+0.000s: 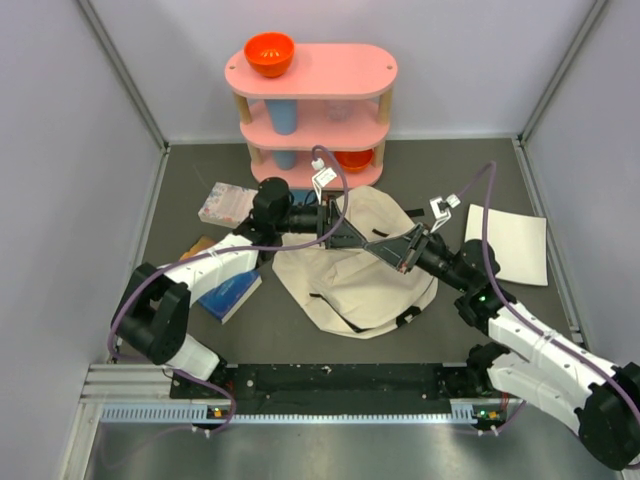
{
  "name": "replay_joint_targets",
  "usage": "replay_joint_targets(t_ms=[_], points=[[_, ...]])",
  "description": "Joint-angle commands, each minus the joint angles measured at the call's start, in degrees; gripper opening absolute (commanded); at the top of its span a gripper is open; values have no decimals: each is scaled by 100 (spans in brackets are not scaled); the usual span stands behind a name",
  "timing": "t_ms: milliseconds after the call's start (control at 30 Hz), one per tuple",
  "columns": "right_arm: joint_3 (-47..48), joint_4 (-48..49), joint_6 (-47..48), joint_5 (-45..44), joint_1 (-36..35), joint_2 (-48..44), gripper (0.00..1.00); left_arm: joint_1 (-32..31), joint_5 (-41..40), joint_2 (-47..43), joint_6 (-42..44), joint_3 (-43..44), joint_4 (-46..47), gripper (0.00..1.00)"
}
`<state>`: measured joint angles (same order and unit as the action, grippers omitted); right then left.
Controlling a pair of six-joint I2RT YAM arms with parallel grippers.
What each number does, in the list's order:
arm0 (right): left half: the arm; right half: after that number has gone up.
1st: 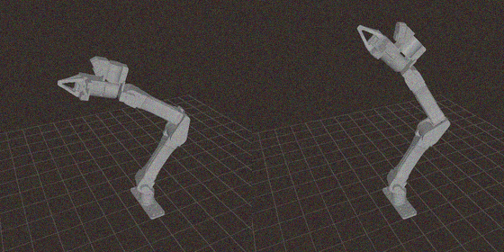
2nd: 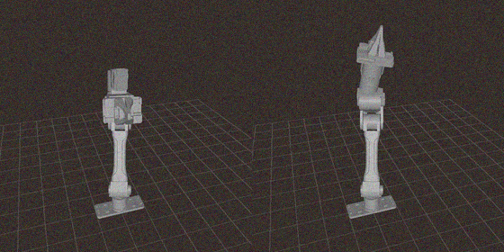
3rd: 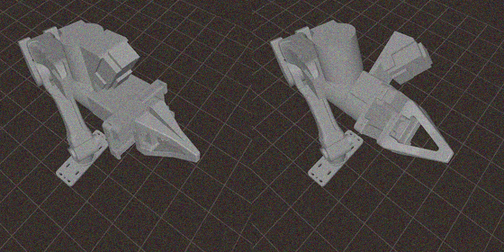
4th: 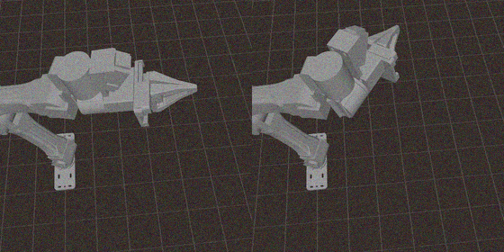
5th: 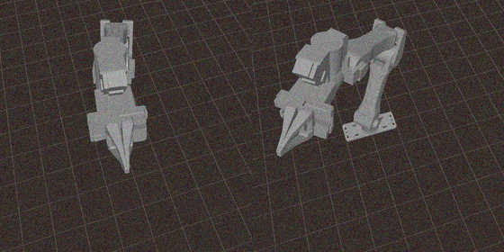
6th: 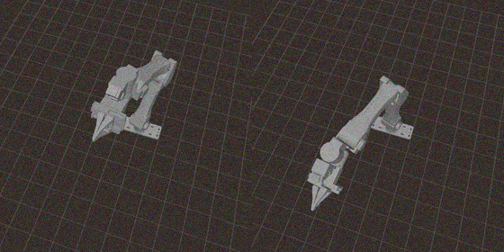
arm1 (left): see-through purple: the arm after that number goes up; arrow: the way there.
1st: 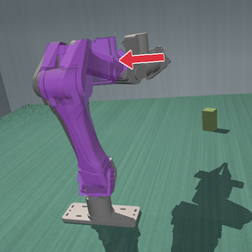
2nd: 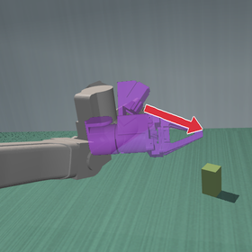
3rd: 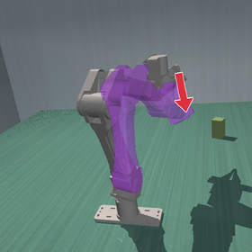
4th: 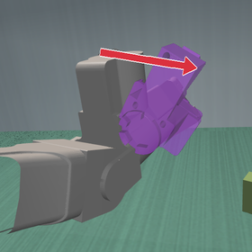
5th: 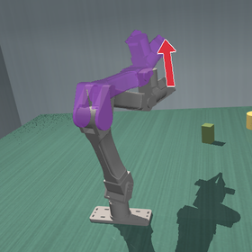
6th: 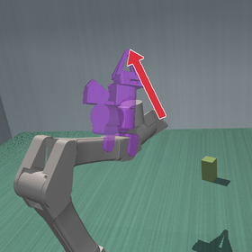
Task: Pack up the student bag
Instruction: Pick up the book from the center of the board.
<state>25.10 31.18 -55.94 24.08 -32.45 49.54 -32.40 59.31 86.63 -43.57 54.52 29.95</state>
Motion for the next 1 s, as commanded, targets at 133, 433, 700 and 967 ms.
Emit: replay_joint_targets(t_ms=[133,433,700,967], points=[[223,-752,794,-96,19,-348,0,-12,37,3,200,67,63,45],[355,-1098,1139,-184,19,-419,0,-12,98,21,235,137,-33,45],[293,-964,1067,-236,28,-383,0,-12,81,47,296,226,-112,45],[1023,-3425,1779,-1617,28,-217,95,-3,-2667,-568,2132,664,-3368,73]])
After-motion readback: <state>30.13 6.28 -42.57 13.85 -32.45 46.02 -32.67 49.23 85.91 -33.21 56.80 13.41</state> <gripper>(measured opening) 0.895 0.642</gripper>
